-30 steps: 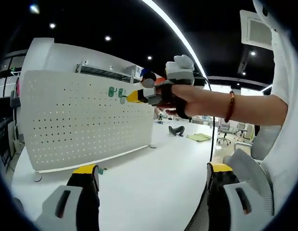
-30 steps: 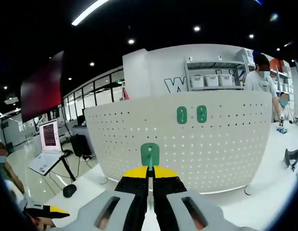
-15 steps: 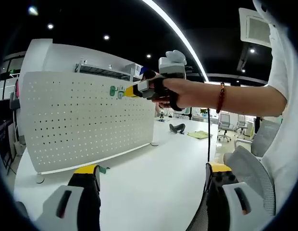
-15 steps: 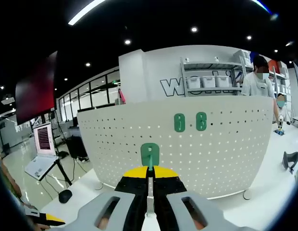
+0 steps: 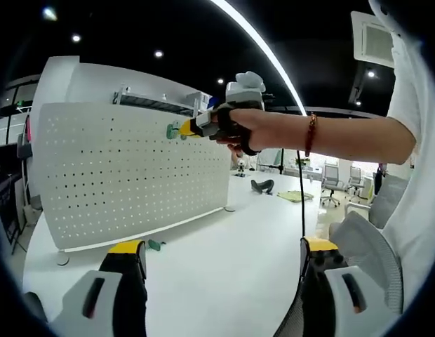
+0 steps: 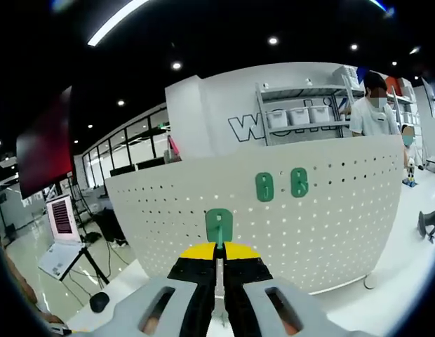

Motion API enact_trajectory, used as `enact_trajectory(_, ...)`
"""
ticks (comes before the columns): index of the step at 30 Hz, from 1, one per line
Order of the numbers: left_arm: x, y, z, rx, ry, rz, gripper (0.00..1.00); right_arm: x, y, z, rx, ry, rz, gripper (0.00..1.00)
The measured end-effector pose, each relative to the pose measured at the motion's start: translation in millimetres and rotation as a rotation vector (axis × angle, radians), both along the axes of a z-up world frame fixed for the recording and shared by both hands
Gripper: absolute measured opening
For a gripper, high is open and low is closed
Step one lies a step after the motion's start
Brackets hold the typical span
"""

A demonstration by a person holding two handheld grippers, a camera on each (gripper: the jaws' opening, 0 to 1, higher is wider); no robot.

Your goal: Insert the hook assembly into the mounting plate slot until the hook locks in place.

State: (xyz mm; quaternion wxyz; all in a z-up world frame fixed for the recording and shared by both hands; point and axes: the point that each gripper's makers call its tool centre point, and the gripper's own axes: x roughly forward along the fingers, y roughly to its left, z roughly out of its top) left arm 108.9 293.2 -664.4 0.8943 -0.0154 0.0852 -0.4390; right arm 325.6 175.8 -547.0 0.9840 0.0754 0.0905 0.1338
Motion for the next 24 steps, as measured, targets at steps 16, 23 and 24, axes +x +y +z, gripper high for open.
enact_trajectory(16, 1.9, 5.4, -1.4, -0.040, 0.029, 0.016, 0.92, 23.2, -2.0, 4.5, -0.030, 0.003, -0.050, 0.01)
enact_trajectory(23, 2.5, 5.9, -2.4, -0.030, 0.024, 0.012, 0.92, 32.9, 3.4, 5.9, -0.088, -0.004, -0.042, 0.01)
enact_trajectory(24, 3.3, 7.0, -4.1, -0.032, 0.029, 0.015, 0.92, 34.2, 3.2, 6.6, -0.084, -0.003, -0.043, 0.01)
